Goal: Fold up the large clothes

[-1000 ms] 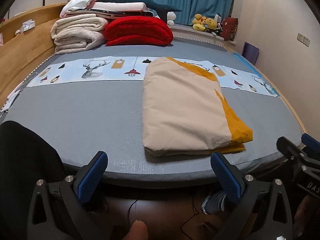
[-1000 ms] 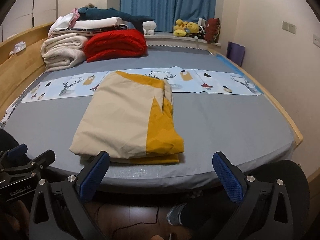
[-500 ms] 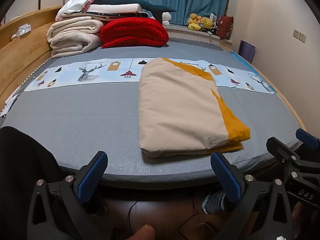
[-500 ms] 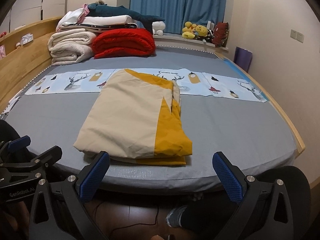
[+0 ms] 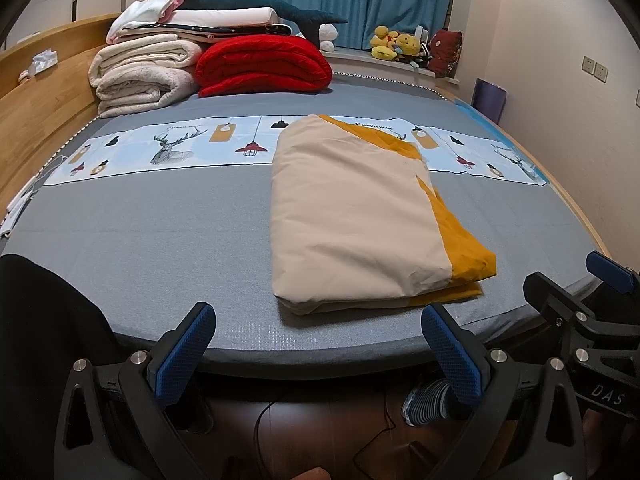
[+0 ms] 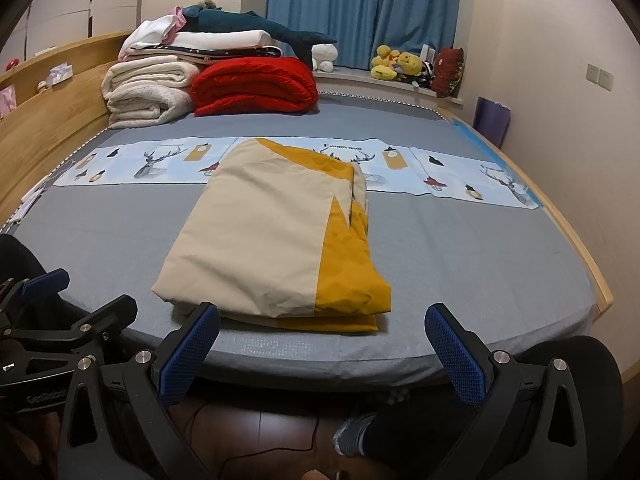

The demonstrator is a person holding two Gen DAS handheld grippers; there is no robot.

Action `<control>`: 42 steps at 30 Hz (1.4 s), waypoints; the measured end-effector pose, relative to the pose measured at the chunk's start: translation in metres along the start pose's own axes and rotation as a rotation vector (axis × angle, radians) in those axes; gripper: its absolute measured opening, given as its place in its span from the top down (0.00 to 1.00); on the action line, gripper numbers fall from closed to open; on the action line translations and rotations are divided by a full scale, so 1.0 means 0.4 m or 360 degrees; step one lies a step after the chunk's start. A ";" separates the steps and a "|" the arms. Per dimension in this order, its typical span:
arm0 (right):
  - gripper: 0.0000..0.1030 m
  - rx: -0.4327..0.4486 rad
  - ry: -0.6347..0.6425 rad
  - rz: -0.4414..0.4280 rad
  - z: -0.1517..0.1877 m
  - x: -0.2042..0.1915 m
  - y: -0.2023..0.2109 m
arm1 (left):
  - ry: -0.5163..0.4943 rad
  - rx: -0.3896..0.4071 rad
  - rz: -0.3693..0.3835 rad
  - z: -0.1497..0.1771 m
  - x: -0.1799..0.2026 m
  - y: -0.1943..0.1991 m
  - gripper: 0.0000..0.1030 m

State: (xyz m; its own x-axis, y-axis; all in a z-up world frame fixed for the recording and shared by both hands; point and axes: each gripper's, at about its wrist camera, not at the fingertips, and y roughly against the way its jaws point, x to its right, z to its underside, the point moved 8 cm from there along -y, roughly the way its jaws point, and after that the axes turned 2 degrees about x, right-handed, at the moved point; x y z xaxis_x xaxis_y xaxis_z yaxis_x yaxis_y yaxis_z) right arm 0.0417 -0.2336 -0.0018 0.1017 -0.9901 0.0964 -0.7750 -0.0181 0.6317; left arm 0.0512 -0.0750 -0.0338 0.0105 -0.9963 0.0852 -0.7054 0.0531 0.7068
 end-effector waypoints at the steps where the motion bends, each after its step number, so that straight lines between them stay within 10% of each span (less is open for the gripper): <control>1: 0.01 0.0000 0.0000 0.0001 0.000 0.000 0.000 | 0.0000 0.0000 0.0000 0.000 0.000 0.000 0.01; 42: 0.01 -0.0002 -0.0007 0.0004 0.000 -0.006 0.001 | 0.0007 -0.0014 0.0000 0.013 0.010 -0.012 0.01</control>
